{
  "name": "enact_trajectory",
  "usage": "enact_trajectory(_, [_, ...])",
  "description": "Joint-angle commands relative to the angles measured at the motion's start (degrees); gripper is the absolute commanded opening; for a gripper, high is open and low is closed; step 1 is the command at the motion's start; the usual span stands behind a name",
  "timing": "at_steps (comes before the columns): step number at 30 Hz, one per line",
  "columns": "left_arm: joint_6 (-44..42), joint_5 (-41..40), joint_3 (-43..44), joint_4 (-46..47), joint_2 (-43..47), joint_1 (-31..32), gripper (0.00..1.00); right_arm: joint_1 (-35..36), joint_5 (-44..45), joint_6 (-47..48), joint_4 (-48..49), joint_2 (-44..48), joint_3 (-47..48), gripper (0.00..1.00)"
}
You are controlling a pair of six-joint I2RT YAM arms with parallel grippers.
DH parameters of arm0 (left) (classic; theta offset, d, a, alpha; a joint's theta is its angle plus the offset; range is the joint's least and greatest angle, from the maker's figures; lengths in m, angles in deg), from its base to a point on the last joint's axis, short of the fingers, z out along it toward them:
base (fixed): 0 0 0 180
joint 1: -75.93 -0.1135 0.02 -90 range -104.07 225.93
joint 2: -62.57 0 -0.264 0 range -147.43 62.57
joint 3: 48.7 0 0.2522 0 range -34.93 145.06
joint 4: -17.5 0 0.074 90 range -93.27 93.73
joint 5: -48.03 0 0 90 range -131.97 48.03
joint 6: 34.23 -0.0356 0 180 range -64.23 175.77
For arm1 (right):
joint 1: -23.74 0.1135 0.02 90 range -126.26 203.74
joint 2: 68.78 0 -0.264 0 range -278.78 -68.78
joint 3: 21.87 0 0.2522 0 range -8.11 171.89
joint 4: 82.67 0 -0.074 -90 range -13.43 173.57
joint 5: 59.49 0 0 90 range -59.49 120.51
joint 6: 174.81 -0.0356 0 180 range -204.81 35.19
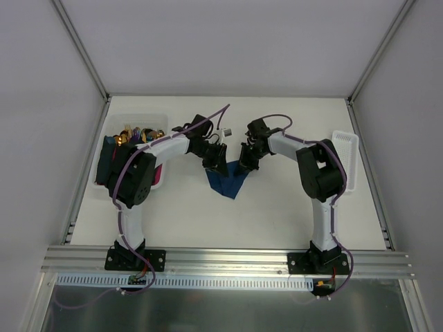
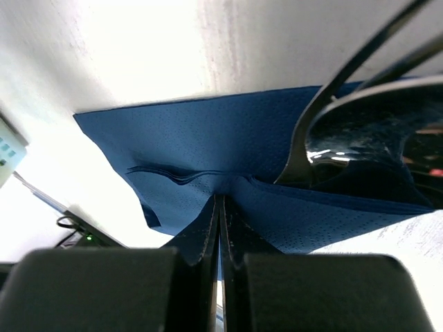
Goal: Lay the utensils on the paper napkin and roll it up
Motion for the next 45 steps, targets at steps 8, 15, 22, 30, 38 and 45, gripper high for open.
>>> enact_trajectory(8, [3.8, -3.15, 1.35, 1.69, -8.42, 1.04, 0.13, -1.49, 5.31, -2.56, -0.46, -0.1, -4.54, 0.0])
enact_trajectory(15, [2.67, -7.11, 3.28, 0.82, -12.91, -0.19, 0.13, -3.25, 6.45, -7.3, 2.43, 3.93, -11.64, 0.0])
enact_trajectory(22, [-0.15, -8.43, 2.49, -1.12, -10.98, -0.89, 0.13, -5.18, 7.42, -11.96, 5.51, 7.28, -19.56, 0.0])
enact_trajectory(30, [-0.16, -1.94, 3.46, -1.47, -6.33, -1.16, 0.15, -5.19, 6.36, -16.71, 10.88, 7.81, -24.58, 0.0])
enact_trajectory(38, [2.57, 1.05, 3.9, -0.51, -4.29, 0.51, 0.16, -5.19, 6.01, -18.12, 12.19, 7.28, -24.41, 0.0])
enact_trajectory(45, [5.03, 0.7, 3.02, 0.63, -8.25, 1.04, 0.16, -5.1, 5.57, -18.12, 12.2, 7.37, -24.23, 0.0])
